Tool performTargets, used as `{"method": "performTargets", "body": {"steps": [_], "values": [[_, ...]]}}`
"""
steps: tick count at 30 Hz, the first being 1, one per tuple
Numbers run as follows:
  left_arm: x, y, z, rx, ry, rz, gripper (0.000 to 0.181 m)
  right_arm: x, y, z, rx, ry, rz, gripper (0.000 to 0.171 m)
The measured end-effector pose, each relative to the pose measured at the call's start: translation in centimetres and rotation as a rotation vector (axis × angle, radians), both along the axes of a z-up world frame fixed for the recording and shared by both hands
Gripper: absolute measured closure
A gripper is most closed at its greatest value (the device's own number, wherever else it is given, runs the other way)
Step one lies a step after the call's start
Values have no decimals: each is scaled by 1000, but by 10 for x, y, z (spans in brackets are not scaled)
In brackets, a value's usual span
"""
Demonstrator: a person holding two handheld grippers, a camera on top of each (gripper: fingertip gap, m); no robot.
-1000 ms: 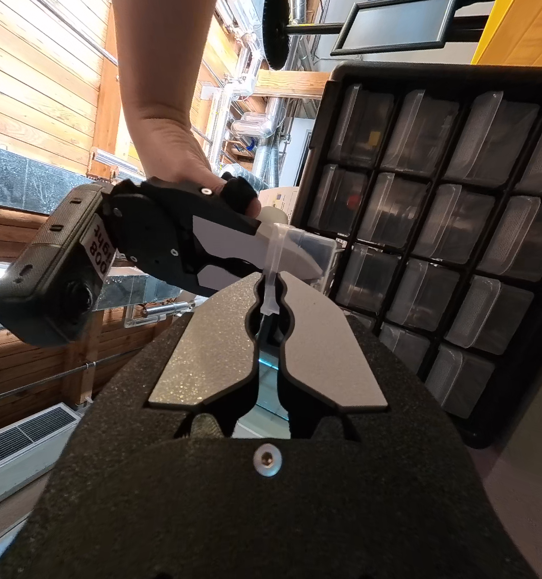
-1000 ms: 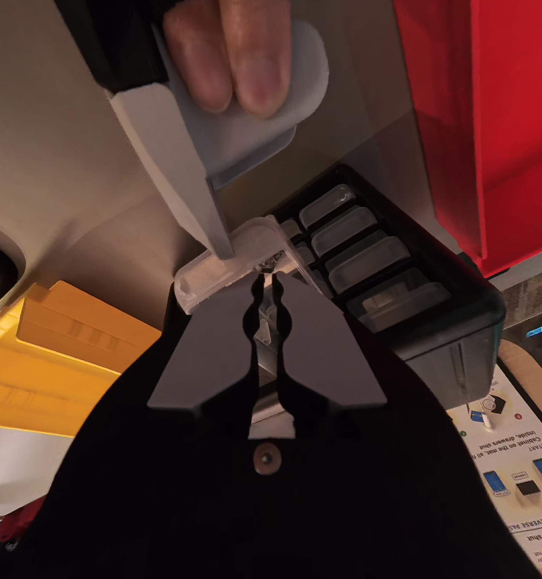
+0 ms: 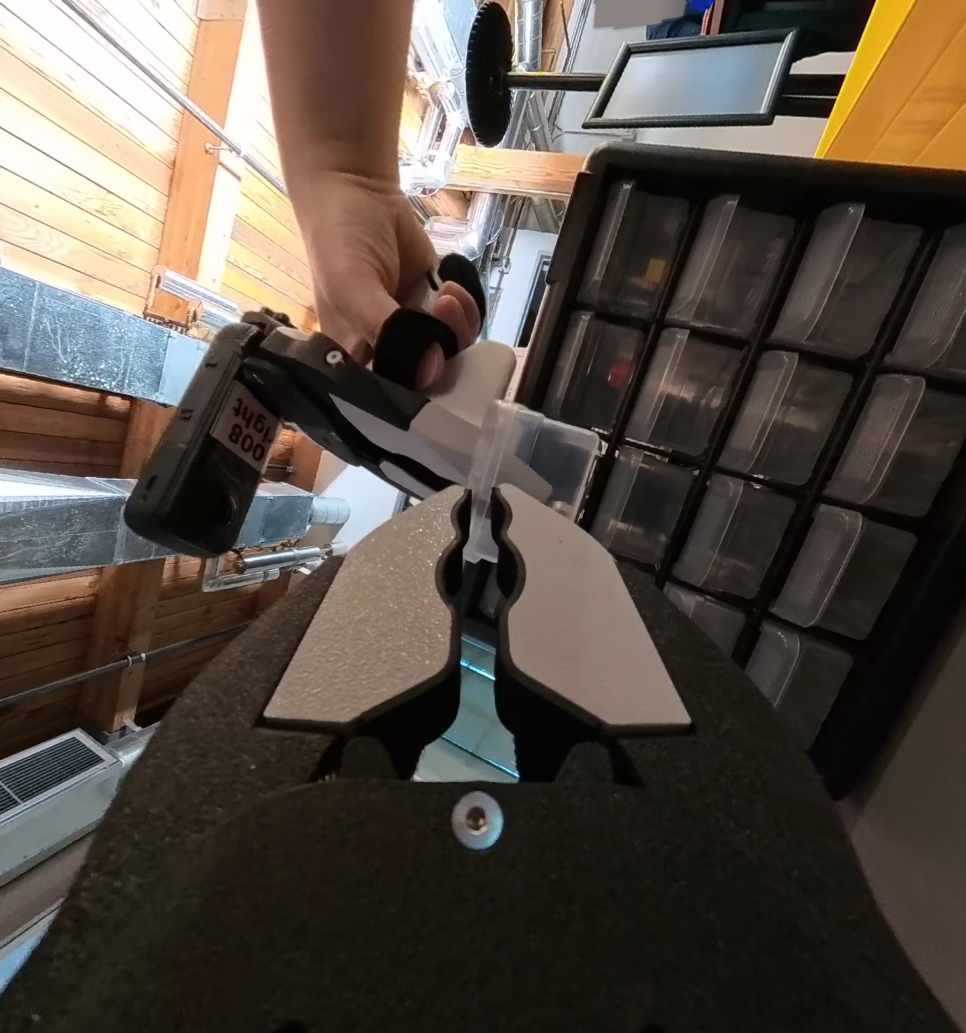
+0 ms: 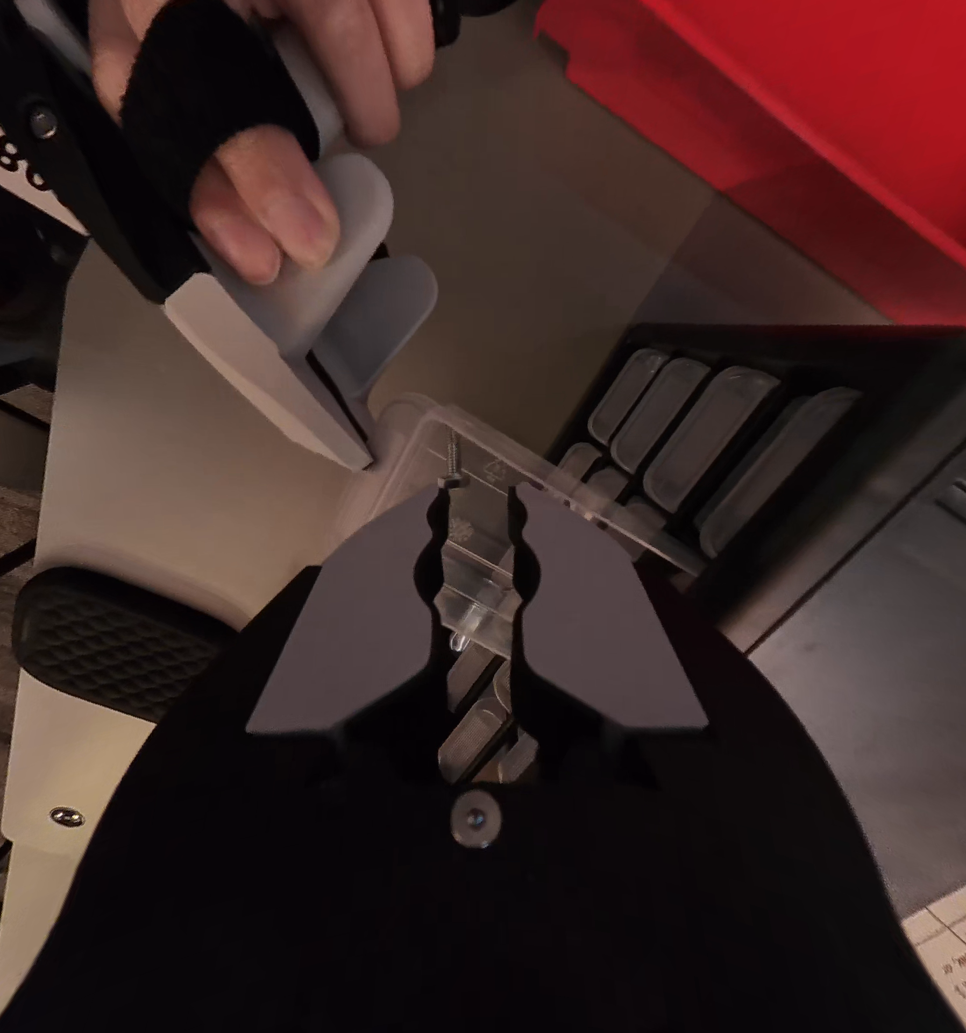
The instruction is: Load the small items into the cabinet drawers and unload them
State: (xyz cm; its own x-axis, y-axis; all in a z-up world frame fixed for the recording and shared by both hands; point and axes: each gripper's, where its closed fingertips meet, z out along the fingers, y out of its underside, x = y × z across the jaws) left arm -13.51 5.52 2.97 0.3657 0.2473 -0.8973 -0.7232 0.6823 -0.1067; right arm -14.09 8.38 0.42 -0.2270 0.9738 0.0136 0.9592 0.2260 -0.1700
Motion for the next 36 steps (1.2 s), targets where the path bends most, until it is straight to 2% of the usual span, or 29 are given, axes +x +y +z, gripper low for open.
{"method": "performTargets", "body": {"steps": [8, 11, 15, 19, 25, 36], "values": [[0, -1, 0, -9, -1, -8, 175, -1, -2, -1, 19, -2, 102, 153], [0, -1, -1, -10, -2, -8, 175, -3, -1, -2, 0, 0, 94, 156], [-1, -1, 0, -13, -5, -7, 175, 3, 19, 1, 117, -31, 40, 165], [-1, -1, 0, -15, -6, -10, 175, 3, 15, 7, 88, 8, 25, 163], [0, -2, -1, -16, -3, -12, 175, -2, 1, 0, 39, 34, 116, 153], [-1, -3, -1, -16, -8, -14, 175, -7, -3, 3, 124, 81, 310, 158]]}}
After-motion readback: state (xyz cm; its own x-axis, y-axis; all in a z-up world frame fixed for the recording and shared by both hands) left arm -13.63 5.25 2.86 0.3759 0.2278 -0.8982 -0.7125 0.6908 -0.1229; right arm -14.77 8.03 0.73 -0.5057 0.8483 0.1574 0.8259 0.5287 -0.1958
